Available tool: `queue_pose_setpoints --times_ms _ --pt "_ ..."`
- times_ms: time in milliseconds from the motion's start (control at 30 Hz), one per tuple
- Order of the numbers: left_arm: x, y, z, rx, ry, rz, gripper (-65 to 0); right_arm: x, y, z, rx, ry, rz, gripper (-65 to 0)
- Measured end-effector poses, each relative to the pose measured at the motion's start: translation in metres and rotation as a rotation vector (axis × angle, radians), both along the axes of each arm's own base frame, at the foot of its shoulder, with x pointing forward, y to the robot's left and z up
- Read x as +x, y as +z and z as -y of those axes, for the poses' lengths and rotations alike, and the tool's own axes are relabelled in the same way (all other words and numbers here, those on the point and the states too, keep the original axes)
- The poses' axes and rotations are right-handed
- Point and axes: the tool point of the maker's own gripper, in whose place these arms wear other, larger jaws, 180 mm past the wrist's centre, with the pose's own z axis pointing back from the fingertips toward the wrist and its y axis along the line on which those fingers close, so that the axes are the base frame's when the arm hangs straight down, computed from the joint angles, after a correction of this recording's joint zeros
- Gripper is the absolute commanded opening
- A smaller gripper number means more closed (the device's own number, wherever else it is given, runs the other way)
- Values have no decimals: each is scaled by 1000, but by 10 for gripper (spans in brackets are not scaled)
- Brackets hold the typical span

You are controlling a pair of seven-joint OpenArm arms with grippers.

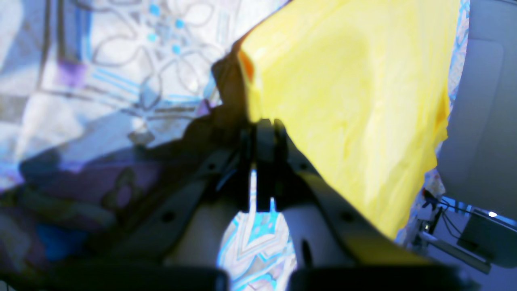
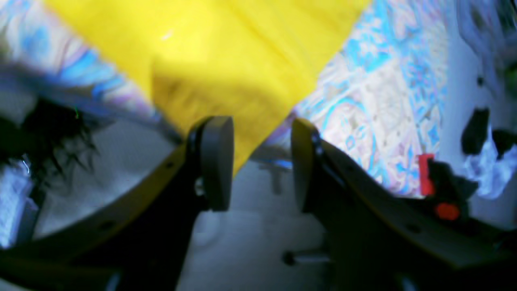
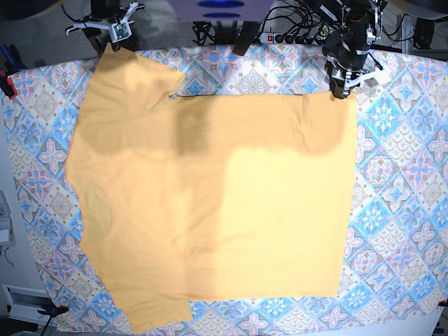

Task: Fold the T-shirt properly
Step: 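Lower both grippers onto the shirt's shoulder edge and pinch the fabric, then lift the shoulder edge with both grippers and pull it toward the robot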

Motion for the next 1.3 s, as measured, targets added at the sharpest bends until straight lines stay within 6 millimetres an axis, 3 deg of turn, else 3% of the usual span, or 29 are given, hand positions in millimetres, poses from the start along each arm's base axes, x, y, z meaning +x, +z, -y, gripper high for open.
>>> queue_pose_setpoints --times_ms 167,433,633,933,1300 --pt "0 0 1 -4 -4 2 -650 14 0 -16 20 39 33 -418" --pt "0 0 1 -5 -2 -1 -650 7 -12 -6 -10 1 -30 -418" --pt "0 0 1 -5 -1 -1 -650 1 -22 -19 12 18 -70 -418" --pt "0 0 1 -4 -2 0 -650 -6 -32 -15 -1 12 -103 -418" --pt "0 0 1 -4 -1 -1 -650 4 -37 -9 -12 6 -91 -418"
